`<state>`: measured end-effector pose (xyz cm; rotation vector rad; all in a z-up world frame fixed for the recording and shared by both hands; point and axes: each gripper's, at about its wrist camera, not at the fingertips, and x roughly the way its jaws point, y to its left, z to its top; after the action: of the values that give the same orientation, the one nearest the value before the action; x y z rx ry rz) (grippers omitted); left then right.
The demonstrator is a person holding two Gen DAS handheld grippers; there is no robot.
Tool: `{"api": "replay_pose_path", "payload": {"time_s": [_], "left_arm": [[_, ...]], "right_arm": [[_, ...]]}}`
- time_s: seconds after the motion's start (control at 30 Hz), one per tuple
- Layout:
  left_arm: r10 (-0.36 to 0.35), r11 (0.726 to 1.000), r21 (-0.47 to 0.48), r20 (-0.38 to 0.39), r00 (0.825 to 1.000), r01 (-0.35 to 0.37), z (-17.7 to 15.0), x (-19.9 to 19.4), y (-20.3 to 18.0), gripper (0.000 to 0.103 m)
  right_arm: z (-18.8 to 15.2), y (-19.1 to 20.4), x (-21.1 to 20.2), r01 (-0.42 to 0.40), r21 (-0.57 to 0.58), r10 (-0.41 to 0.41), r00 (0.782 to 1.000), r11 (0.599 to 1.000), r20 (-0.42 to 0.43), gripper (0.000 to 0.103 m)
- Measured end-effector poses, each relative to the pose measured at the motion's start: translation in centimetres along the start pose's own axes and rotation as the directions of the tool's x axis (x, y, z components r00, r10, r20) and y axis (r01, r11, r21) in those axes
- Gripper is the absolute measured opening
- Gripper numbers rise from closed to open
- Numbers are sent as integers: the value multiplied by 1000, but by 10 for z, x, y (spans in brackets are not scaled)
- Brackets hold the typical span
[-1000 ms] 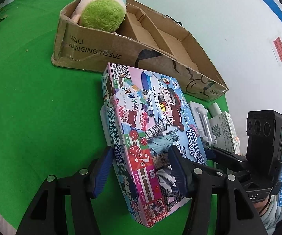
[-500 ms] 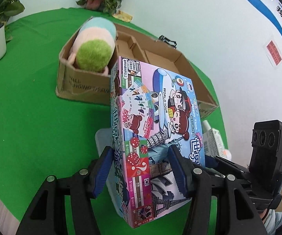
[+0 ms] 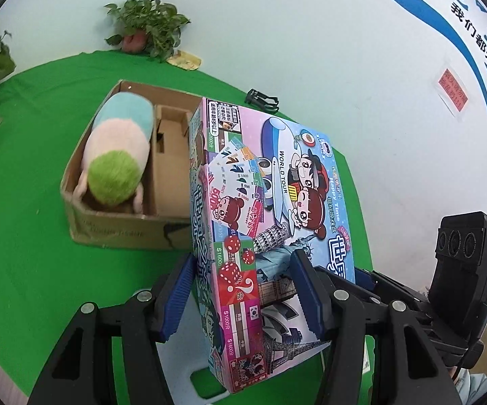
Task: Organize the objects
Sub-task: 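Lift the board-game box and carry it over the cardboard box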
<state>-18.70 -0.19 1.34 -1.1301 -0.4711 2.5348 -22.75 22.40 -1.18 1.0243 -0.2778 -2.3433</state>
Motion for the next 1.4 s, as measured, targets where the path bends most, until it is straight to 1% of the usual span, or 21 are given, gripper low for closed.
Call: {"api": "replay_pose_path", "payload": {"time_s": [0.13,0.27,0.5,0.73,0.87,0.97,1.03,1.2,1.3,1.4], "left_arm": [[5,999,35,14,1000,-6,27,10,-15,55],[6,999,53,25,1000,-7,50,20,-21,55],[13,997,72,27,1000,-15,88,42,-25,55],[11,997,72,10,1000,-12,124,77,-28,55],[17,997,71,-22,1000,-15,142,107,-27,55],[27,997,69,-57,998,-23,149,134,-26,55],[23,999,49,-87,996,-18,151,154,-24,55],[27,1000,-7,-154,988,-29,144,192,-12,55],[46,998,-22,-199,979,-51,138,210,-7,55],[37,997,-61,-250,967,-54,135,227,3,55]], "right_arm": [[19,-9,-1,2,4,-2,1000,1000,24,65],[39,-16,1,3,2,-3,999,1000,44,65],[71,-33,15,-10,4,10,999,1000,51,65],[103,-56,30,-9,11,8,999,1000,44,65],[117,-74,43,-9,23,8,1000,1000,29,65],[121,-89,53,-14,41,14,1000,999,7,65],[122,-99,60,-12,54,13,1000,998,-8,65],[119,-121,80,3,79,2,998,997,-63,65],[114,-134,94,-1,100,12,994,995,-106,65],[108,-145,105,-5,128,24,989,992,-148,65]]}}
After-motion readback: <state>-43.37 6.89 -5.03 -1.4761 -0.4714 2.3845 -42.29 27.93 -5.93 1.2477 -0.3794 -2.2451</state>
